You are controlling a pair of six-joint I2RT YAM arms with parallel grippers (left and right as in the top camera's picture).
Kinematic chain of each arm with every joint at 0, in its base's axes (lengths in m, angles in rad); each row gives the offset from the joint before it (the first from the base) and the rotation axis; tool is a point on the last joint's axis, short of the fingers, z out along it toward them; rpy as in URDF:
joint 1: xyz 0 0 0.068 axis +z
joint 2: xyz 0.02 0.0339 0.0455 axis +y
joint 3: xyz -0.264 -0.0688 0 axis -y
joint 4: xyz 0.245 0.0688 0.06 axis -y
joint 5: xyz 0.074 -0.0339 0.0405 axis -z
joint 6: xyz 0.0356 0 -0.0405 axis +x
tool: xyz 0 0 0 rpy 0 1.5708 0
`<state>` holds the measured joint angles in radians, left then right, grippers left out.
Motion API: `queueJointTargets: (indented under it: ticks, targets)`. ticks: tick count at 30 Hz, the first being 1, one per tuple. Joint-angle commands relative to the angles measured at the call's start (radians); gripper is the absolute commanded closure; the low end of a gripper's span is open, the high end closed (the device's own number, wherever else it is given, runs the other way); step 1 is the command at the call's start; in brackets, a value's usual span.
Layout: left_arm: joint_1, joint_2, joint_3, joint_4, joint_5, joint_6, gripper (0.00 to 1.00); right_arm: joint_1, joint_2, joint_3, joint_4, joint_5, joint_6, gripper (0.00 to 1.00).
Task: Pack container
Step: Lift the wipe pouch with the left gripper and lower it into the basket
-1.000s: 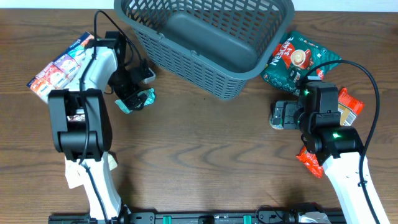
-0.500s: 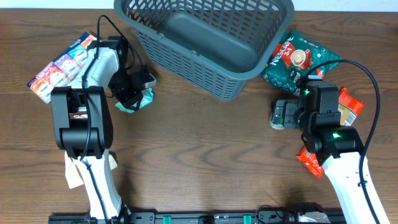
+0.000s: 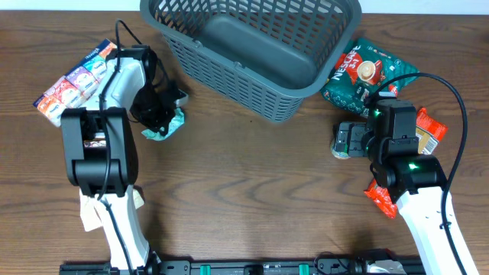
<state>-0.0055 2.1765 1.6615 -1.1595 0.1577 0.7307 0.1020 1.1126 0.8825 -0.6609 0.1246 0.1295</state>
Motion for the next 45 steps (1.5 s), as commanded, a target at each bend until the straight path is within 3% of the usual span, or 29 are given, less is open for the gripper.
queueJointTargets:
  ticks: [1, 5, 9, 17, 22, 28, 33, 38, 45]
  targets:
    - [0.005, -0.139, 0.028, -0.022, 0.01, -0.137, 0.94, 0.002, 0.002, 0.013, 0.002, 0.007, 0.014, 0.01]
    - [0.005, -0.286, 0.031, -0.045, -0.002, -0.239, 0.94, 0.002, 0.002, 0.013, -0.005, 0.007, 0.012, 0.01]
    - [0.006, -0.435, 0.032, -0.063, -0.104, -0.375, 0.94, 0.002, 0.002, 0.013, -0.005, 0.006, 0.012, 0.01]
    - [-0.001, -0.612, 0.11, -0.022, -0.109, -0.396, 0.94, 0.003, 0.002, 0.013, -0.005, -0.002, 0.02, 0.01]
    - [-0.055, -0.6, 0.282, -0.006, -0.11, -0.372, 0.94, 0.003, 0.002, 0.013, -0.005, -0.002, 0.024, 0.0]
    - [-0.148, -0.547, 0.439, 0.178, -0.11, -0.333, 0.94, 0.003, 0.002, 0.013, -0.005, -0.01, 0.027, 0.01]
    - [-0.207, -0.451, 0.458, 0.326, -0.109, -0.235, 0.94, 0.003, 0.002, 0.013, -0.005, -0.028, 0.027, 0.01]
    - [-0.243, -0.311, 0.458, 0.366, -0.109, -0.105, 0.94, 0.003, 0.002, 0.013, -0.007, -0.028, 0.027, 0.01]
    - [-0.247, -0.183, 0.458, 0.388, -0.087, -0.099, 0.94, 0.003, 0.002, 0.013, -0.028, -0.028, 0.027, 0.01]
